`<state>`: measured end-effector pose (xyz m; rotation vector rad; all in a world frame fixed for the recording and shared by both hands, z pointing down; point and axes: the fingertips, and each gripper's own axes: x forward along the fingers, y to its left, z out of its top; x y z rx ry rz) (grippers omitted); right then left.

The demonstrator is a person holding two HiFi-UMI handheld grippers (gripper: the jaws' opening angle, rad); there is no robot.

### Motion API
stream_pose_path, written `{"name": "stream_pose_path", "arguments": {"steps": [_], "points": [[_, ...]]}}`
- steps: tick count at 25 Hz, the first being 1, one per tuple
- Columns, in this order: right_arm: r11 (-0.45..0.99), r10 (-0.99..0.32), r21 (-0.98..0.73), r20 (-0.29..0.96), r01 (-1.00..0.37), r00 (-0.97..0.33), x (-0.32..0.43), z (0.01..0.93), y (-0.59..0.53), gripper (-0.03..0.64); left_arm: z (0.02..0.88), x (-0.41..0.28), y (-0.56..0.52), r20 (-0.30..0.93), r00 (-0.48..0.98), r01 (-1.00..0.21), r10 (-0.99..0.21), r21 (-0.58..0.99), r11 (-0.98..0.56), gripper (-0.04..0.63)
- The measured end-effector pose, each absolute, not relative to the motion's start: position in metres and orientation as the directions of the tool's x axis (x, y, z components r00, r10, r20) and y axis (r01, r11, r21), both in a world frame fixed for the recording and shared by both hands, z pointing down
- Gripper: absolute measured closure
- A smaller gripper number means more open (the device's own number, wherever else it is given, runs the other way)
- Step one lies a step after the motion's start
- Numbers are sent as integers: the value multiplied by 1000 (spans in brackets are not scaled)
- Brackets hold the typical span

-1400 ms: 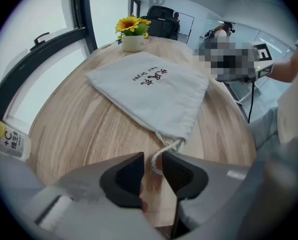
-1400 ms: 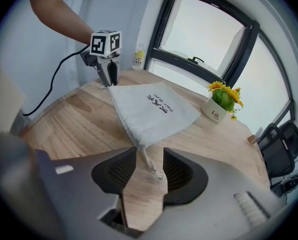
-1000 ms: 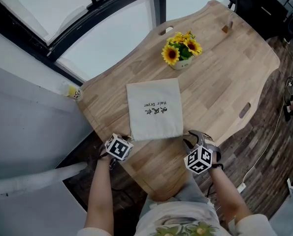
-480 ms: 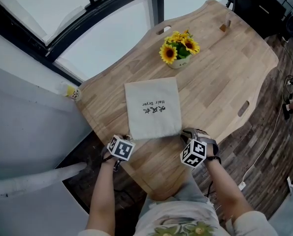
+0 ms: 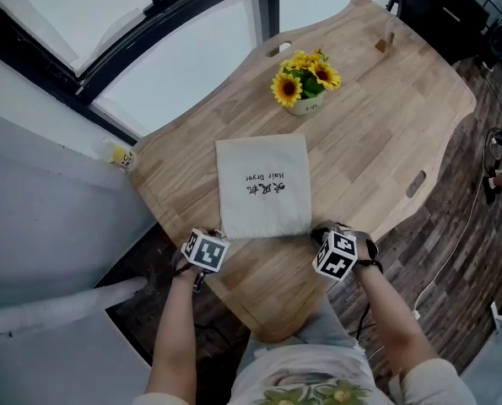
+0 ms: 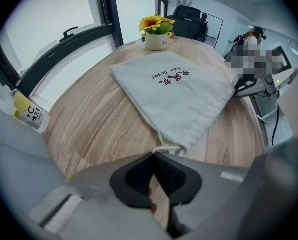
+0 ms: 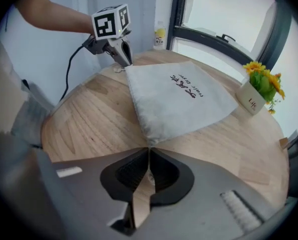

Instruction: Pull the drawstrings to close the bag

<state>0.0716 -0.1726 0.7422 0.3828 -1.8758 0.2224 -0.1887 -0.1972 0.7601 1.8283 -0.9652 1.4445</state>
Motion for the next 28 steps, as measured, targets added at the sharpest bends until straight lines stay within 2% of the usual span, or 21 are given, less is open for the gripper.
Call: {"name": "stream_pose_path", "arguments": {"steps": [4,7,10,16,21,24,28], "points": [[912,-62,-96,929,-398,-366,70,739,-160,601,761,-189,-197,975,140,-839,-174,24,-543,591],[822,-18,-269,869,-501,-495,69,728,-159,601,760,-188,-197,976,139,-839,-170,25,-544,590],[725,-52,-377,805,-576,-591,74,714,-167,601,760,-189,-198,976,138,-839,-171,23,-544,590],[684,-374,-103,800,-722,-468,100,702,-199,604,761,-189,-197,975,125,-838,-182,6,-546,590],[624,-596,206,749,-753,-289,102,687,-211,604,761,-189,-198,976,101,-846,-194,-19,-533,590],[549,-660,334,735,-766,-153,105,683,-213,606,761,-190,-198,972,78,-854,-223,-50,-517,591],[469,-710,364,698,-805,-98,107,671,-219,606,762,-190,-199,962,61,-881,-265,-73,-467,592]]}}
